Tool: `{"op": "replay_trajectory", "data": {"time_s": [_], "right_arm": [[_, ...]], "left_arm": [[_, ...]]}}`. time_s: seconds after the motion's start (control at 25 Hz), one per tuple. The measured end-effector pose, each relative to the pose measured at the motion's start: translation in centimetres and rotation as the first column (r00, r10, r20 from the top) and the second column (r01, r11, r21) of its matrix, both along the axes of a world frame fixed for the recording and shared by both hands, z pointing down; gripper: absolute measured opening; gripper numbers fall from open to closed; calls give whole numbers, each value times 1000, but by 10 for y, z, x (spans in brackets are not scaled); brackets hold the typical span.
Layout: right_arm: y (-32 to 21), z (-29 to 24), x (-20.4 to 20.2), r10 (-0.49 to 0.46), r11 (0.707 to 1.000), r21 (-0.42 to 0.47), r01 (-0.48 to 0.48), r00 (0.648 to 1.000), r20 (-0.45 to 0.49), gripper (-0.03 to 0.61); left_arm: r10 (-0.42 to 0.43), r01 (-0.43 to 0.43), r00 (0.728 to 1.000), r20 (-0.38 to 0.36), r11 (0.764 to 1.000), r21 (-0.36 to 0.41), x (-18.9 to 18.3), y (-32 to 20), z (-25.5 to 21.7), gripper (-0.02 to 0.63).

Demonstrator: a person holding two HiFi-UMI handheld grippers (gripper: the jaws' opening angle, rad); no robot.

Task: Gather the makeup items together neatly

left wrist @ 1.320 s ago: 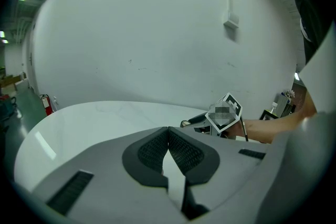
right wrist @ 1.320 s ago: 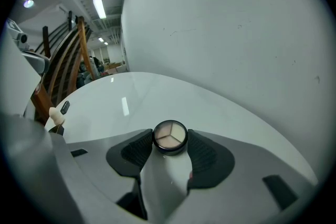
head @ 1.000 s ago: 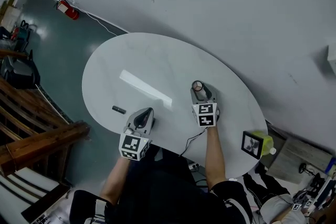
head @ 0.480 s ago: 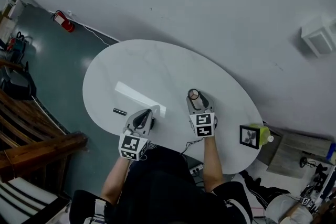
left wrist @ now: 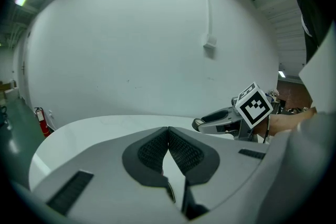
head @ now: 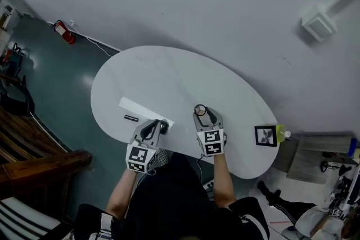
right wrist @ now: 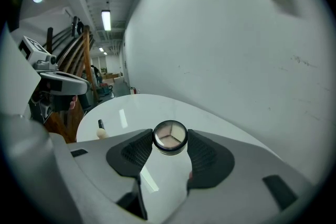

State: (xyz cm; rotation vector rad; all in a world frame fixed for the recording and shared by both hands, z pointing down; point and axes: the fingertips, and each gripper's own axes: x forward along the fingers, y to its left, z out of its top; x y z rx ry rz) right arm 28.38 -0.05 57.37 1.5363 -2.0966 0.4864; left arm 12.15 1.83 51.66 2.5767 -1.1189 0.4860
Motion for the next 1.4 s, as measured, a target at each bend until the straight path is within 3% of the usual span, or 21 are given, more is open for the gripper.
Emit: {"op": "replay_trajectory", "data": {"time_s": [0.44,0.72,1.4], "right_arm": [[43,10,-65,-78,997,-14,78,997,1,222],[63,40,-98,-117,991,-68,117,993,10,222],[77,128,-112,-133,970,-203,130,991,-1,222]], "left_arm": [[-50,50,999,-7,999,-11,-54,41,9,17],[-83,83,997,2,996,-42,-81,60,26,17],[-106,108,994,24,986,-125,-101,75,74,17]]}}
